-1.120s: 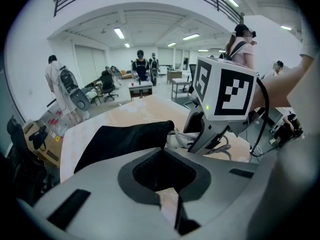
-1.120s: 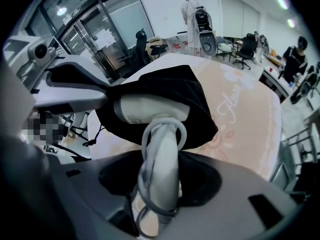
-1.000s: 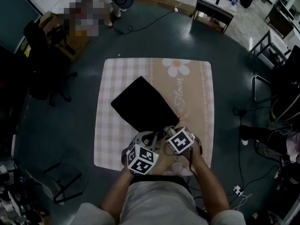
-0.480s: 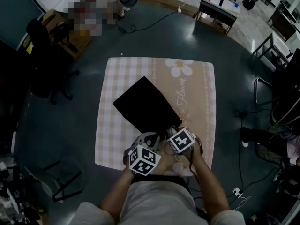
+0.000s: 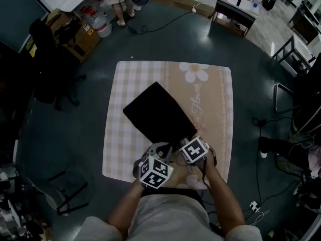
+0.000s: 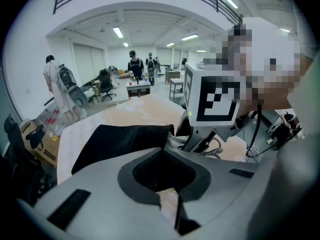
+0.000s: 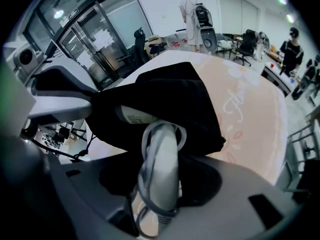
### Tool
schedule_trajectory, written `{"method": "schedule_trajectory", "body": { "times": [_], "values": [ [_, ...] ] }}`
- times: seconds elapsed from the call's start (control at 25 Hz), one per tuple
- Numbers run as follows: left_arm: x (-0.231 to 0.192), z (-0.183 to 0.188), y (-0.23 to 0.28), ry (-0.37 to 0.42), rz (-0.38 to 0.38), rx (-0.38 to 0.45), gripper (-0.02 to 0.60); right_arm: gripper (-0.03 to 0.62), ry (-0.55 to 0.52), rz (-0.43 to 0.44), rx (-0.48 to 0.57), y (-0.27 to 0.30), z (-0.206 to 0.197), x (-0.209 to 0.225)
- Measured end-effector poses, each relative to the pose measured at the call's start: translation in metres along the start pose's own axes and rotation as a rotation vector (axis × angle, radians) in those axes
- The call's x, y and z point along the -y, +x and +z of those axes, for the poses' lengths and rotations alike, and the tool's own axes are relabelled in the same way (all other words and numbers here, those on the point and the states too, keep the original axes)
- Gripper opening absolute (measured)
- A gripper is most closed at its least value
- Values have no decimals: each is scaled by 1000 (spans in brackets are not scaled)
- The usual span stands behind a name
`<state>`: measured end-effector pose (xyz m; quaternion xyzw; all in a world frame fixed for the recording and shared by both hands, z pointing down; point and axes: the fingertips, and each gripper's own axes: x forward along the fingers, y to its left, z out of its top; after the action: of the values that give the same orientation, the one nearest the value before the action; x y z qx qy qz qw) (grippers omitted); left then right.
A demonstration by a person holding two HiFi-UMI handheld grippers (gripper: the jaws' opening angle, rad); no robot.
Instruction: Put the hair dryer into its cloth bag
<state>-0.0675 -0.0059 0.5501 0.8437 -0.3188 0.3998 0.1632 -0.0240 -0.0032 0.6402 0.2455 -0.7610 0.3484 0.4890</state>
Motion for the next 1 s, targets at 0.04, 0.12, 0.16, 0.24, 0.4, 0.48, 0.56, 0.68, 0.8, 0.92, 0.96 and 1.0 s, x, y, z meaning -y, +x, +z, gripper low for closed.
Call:
{"method": "schedule_trajectory", "body": {
  "times": [0.04,0.12,0.16,0.24,0.4,0.48,0.56,0.68,0.8,0.92,0.96,1.0],
  "values": [
    [0,0,0,-1,0,0,15,225,3,5,-2,0,0,-1],
    [-1,-1,1,-4,0,-1,15,225,9,10,-7,1,-1,-2],
    [-2,-2,1,-5,0,-2,15,225,10,8,-11,2,-3,-1],
    [-2,-3,2,-7,0,-3,15,225,9,0,-26,0,-5,0],
    [-1,-3,2,-9,-3,-4,17,225,12,1,-26,1,-6,1],
    [-1,-1,2,-6,-5,-2,15,225,10,-2,-18,1,-3,2],
    [0,0,1,-4,-7,1,15,225,5,2,-11,0,0,1],
    [1,2,-1,-6,-9,4,15,225,2,2,-13,-1,2,0],
    [2,3,-3,-9,-11,9,15,225,12,-1,-20,-1,2,0],
    [1,4,-5,-11,-11,16,15,225,10,14,0,1,7,-3],
    [1,5,-6,-11,-10,17,15,225,10,16,8,1,9,-4],
    [1,5,-7,-11,-9,19,15,225,10,15,10,0,10,-4]
  ]
}}
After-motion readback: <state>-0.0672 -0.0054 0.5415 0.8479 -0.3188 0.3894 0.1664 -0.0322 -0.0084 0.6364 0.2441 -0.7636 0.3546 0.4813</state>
